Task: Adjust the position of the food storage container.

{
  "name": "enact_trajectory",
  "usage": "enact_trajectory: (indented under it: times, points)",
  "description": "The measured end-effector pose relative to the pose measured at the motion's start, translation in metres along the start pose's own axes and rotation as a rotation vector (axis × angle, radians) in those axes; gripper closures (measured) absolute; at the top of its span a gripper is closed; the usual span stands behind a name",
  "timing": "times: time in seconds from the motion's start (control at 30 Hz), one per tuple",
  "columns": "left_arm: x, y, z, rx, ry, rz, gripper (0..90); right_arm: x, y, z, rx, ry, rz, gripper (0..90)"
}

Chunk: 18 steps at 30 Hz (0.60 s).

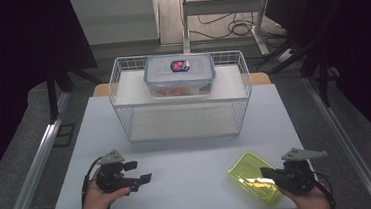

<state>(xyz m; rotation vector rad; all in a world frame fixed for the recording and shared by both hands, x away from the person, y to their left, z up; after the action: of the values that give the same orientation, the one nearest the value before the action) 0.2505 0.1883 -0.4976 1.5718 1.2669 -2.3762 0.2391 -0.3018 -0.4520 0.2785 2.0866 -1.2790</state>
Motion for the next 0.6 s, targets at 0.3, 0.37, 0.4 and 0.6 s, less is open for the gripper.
enact_trajectory:
  times: [0.3,0.37,0.4,0.6]
  points:
    - [0.003,0.001,0.001,-0.004,0.005,-0.017,21.9,0.026,-0.028,0.025,0.019,0.093,0.023,89.7]
    - [0.003,0.001,0.0,-0.004,0.004,-0.016,21.9,0.03,-0.036,0.027,0.035,0.102,0.032,89.7]
    - [0.003,0.0,0.0,-0.004,0.003,-0.015,21.9,0.032,-0.04,0.028,0.049,0.108,0.034,89.7]
    - [0.003,0.001,0.0,-0.003,0.006,-0.018,21.9,0.047,-0.044,0.036,0.136,0.152,-0.016,89.7]
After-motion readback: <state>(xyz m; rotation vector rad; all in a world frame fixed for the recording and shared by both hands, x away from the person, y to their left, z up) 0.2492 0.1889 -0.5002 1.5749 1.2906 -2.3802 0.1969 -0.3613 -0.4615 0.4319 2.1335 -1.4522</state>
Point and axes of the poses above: each handheld gripper's, and its own axes: y roughly forward along the jaws, x roughly out of its underside, z roughly to its right, the point moved 1 cm from there along y, roughly forward along the jaws, and after that the axes turned 12 degrees about y, right-handed, at the moved point
